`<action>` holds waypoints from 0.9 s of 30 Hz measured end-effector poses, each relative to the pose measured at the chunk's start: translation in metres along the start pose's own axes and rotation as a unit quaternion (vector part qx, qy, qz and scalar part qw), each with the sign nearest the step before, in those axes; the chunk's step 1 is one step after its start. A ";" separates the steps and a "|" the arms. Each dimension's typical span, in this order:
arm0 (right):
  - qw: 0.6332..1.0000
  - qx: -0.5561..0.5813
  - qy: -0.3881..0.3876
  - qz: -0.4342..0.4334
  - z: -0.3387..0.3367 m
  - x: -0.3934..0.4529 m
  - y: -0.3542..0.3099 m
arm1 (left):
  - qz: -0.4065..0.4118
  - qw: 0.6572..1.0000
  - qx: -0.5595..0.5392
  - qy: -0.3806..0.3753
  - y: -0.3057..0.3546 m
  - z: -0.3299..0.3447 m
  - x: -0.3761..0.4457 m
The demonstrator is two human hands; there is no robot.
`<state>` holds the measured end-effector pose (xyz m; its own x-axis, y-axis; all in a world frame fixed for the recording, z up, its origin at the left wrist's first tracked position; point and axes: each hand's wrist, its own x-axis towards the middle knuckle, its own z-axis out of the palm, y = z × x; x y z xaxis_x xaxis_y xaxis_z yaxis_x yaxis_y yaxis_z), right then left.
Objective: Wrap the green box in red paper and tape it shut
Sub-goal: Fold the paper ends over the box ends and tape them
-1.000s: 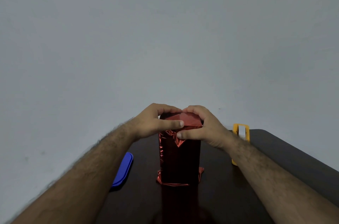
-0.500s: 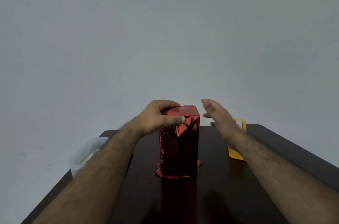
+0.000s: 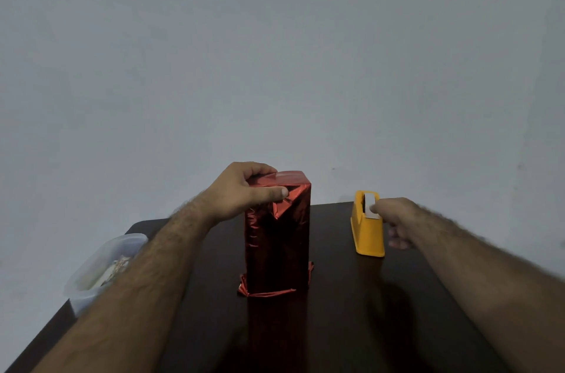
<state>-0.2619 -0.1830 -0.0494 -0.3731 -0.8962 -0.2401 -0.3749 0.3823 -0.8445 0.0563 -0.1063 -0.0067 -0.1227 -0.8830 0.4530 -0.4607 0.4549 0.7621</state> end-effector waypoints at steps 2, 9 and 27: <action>1.000 0.028 -0.004 0.013 0.000 0.003 -0.001 | 0.006 1.000 -0.001 -0.005 0.000 0.000 -0.001; 0.984 0.167 0.006 0.066 0.014 0.022 -0.008 | 0.014 1.000 -0.018 -0.011 0.000 0.001 -0.002; 0.893 0.446 0.056 0.012 0.043 0.004 0.002 | 0.022 0.999 -0.038 -0.009 0.000 0.003 -0.004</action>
<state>-0.2275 -0.1954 -0.0730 -0.4734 -0.8430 -0.2554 0.4406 0.0244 -0.8974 0.0540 -0.1036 -0.0096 -0.1576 -0.8632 0.4796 -0.3873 0.5008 0.7741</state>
